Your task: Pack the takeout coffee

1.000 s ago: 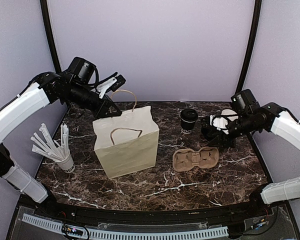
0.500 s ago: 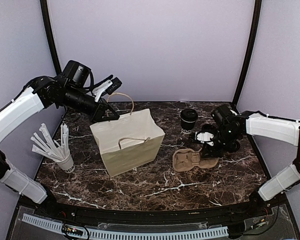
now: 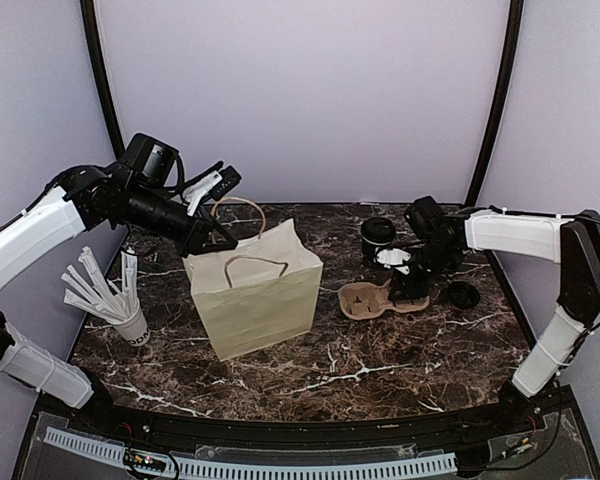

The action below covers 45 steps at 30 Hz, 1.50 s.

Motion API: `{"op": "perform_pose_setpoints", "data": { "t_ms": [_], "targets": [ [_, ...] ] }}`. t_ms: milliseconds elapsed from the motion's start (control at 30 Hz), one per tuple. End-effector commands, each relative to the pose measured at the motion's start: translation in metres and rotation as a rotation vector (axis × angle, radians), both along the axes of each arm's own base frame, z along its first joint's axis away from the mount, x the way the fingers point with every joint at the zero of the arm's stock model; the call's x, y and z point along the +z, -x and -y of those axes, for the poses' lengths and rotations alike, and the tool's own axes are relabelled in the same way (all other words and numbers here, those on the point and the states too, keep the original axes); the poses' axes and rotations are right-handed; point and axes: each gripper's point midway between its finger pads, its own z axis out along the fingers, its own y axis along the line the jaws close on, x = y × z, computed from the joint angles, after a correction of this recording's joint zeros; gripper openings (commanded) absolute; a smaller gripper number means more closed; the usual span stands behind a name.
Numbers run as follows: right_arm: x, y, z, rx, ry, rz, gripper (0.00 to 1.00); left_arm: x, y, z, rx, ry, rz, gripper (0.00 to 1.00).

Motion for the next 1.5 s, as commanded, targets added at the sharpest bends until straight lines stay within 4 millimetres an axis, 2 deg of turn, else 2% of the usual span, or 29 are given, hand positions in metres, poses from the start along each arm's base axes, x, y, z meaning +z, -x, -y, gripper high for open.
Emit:
{"op": "perform_pose_setpoints", "data": {
  "t_ms": [0,200,400,600,700,1000,1100,1200,1333,1467],
  "targets": [
    [0.028,0.005,-0.009,0.077,-0.064,0.047,0.39,0.001,0.008,-0.002,-0.025,0.026,0.018,0.0],
    [0.036,0.005,-0.016,0.216,-0.042,0.157,0.41,-0.003,0.008,0.001,-0.038,0.039,0.016,0.0],
    [0.023,-0.001,-0.025,0.335,0.044,0.179,0.39,-0.004,0.008,0.003,-0.043,0.044,0.016,0.0],
    [0.001,-0.01,-0.026,0.36,0.103,0.151,0.43,-0.008,0.01,0.001,-0.039,0.043,0.0,0.0],
    [-0.008,-0.008,-0.026,0.372,0.12,0.11,0.44,-0.007,0.011,-0.001,-0.033,0.038,0.007,0.0],
    [-0.022,-0.008,-0.02,0.366,0.163,0.073,0.47,-0.013,0.012,-0.003,-0.029,0.031,0.001,0.0],
    [-0.025,-0.007,-0.018,0.365,0.176,0.056,0.45,-0.014,0.013,-0.003,-0.03,0.029,0.0,0.0],
    [-0.029,-0.005,-0.018,0.361,0.183,0.021,0.4,-0.014,0.012,-0.003,-0.029,0.029,0.004,0.0],
    [-0.023,-0.002,-0.018,0.348,0.171,0.008,0.33,-0.013,0.011,-0.004,-0.026,0.029,0.012,0.0],
    [0.003,0.004,-0.019,0.326,0.136,0.029,0.3,-0.011,0.011,-0.002,-0.028,0.035,0.015,0.0]
  ]
}}
